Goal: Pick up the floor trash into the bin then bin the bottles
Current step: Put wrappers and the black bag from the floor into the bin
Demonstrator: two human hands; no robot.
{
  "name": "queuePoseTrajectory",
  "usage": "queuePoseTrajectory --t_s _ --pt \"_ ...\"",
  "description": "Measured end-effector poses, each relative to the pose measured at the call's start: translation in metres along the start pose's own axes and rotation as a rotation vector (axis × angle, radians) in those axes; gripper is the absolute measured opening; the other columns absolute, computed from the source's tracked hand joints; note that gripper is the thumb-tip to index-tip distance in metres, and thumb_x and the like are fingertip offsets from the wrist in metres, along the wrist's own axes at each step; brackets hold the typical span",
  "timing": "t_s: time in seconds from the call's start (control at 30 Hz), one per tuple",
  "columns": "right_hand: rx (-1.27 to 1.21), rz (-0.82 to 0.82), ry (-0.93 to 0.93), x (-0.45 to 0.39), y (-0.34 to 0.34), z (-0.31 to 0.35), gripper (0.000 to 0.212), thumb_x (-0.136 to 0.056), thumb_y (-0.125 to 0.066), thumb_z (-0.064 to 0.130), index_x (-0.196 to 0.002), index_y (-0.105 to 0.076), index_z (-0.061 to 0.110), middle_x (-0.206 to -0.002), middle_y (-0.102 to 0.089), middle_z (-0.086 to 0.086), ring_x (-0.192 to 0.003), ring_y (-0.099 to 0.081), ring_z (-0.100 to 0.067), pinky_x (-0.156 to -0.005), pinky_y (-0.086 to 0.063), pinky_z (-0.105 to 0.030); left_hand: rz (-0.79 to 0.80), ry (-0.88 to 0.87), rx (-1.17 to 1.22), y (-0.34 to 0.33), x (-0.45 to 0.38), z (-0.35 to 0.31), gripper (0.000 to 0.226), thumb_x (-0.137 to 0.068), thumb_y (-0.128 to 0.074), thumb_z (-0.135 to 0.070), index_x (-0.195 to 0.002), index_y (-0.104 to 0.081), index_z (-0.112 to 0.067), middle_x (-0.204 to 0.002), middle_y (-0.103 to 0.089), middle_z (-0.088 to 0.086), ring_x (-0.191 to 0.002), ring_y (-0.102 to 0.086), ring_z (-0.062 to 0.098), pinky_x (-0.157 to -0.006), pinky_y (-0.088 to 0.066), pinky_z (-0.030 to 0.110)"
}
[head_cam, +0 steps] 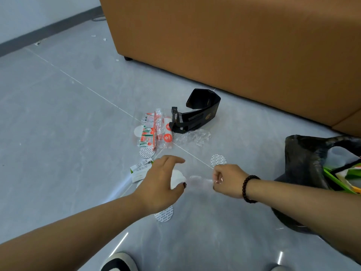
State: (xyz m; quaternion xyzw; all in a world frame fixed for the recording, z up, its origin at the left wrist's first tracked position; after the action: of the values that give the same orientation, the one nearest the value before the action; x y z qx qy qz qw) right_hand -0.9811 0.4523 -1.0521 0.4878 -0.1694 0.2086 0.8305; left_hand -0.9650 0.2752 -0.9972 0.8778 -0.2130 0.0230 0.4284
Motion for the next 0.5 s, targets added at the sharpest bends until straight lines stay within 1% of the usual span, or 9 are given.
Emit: queuePoseTrajectory --t_s 0.07,0.13,0.2,0.23,0.27,0.3,0.33,0.4,0.5 --pt "0.044 -0.019 0.179 0.028 0.031 0.028 0.006 -0.079 -0.064 0.017 -0.08 -0.06 0.022 -0.086 -0.058 0.006 -0.07 -0.052 -0.001 -0.059 -0.038 -0.005 0.038 -0.125 -0.069 0.001 0.0 -0.028 0.068 -0.084 -0.066 -0.044 -0.141 -0.031 -0.035 -0.142 -0.035 -0.017 -0.131 -0.029 0.005 -0.111 -0.026 0.028" --pt "0.031 -0.063 0.312 0.057 0.059 0.053 0.008 -0.081 -0.065 0.018 -0.083 -0.063 0.025 -0.084 -0.061 0.012 -0.069 -0.054 0.004 -0.061 -0.038 -0.004 0.081 -0.163 -0.033 -0.002 0.001 -0.045 0.063 -0.082 -0.066 -0.048 -0.137 -0.038 -0.039 -0.136 -0.046 -0.018 -0.123 -0.042 0.001 -0.106 -0.035 0.027" --pt "0.021 -0.178 0.405 0.087 0.089 0.069 0.009 -0.08 -0.066 0.017 -0.081 -0.063 0.026 -0.078 -0.062 0.017 -0.071 -0.055 0.006 -0.062 -0.038 -0.004 0.105 -0.177 0.077 -0.004 0.004 -0.06 0.027 -0.085 -0.067 -0.039 -0.111 -0.059 -0.037 -0.101 -0.065 -0.019 -0.09 -0.058 -0.002 -0.084 -0.049 0.024" --pt "0.021 -0.253 0.442 0.102 0.103 0.073 0.009 -0.08 -0.067 0.017 -0.08 -0.064 0.025 -0.076 -0.062 0.018 -0.07 -0.055 0.007 -0.062 -0.038 -0.004 0.104 -0.159 0.133 -0.005 0.005 -0.064 0.008 -0.087 -0.066 -0.034 -0.094 -0.064 -0.033 -0.083 -0.066 -0.013 -0.075 -0.059 0.001 -0.073 -0.051 0.027" --pt "0.035 -0.331 0.466 0.119 0.115 0.072 0.007 -0.079 -0.066 0.017 -0.079 -0.065 0.024 -0.076 -0.061 0.018 -0.068 -0.054 0.006 -0.063 -0.038 -0.004 0.098 -0.126 0.204 -0.007 0.005 -0.071 0.008 -0.088 -0.065 -0.032 -0.084 -0.066 -0.026 -0.073 -0.065 -0.006 -0.065 -0.057 0.003 -0.067 -0.05 0.03" --pt "0.063 -0.409 0.483 0.133 0.124 0.071 0.006 -0.079 -0.065 0.018 -0.079 -0.064 0.024 -0.076 -0.061 0.018 -0.066 -0.052 0.006 -0.062 -0.039 -0.005 0.106 -0.068 0.299 -0.009 0.006 -0.073 0.014 -0.088 -0.065 -0.031 -0.08 -0.067 -0.019 -0.071 -0.065 0.001 -0.062 -0.056 0.006 -0.064 -0.049 0.031" --pt "0.1 -0.489 0.488 0.147 0.129 0.068 0.005 -0.079 -0.064 0.019 -0.08 -0.064 0.024 -0.076 -0.059 0.019 -0.064 -0.048 0.007 -0.062 -0.039 -0.007 0.13 -0.001 0.425 -0.013 0.008 -0.075 0.016 -0.088 -0.067 -0.029 -0.081 -0.068 -0.015 -0.072 -0.066 0.007 -0.062 -0.057 0.009 -0.062 -0.049 0.031" --pt "0.12 -0.647 0.479 0.173 0.133 0.057 0.004 -0.08 -0.063 0.017 -0.079 -0.063 0.021 -0.077 -0.055 0.017 -0.064 -0.042 0.01 -0.063 -0.04 -0.01 0.185 0.158 0.695 -0.024 0.014 -0.079 0.013 -0.087 -0.067 -0.025 -0.09 -0.07 -0.012 -0.078 -0.071 0.008 -0.067 -0.062 0.012 -0.059 -0.05 0.026" --pt "0.048 -0.786 0.465 0.199 0.114 0.044 0.006 -0.081 -0.063 0.011 -0.078 -0.064 0.017 -0.079 -0.057 0.009 -0.069 -0.039 0.011 -0.069 -0.039 -0.01 0.243 0.352 1.03 -0.041 0.028 -0.086 0.017 -0.089 -0.062 -0.018 -0.104 -0.069 -0.011 -0.099 -0.074 0.012 -0.078 -0.067 0.018 -0.058 -0.052 0.023"
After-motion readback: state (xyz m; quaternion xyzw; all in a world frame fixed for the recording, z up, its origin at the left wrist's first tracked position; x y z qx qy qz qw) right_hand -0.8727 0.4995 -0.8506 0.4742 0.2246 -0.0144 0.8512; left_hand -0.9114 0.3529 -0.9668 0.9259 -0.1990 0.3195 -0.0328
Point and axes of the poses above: each hand's wrist, its own x-axis away from the middle knuckle, its own y-axis out of the back of the hand, z = x × y, the point moved 9 cm from there along -x, towards the middle knuckle
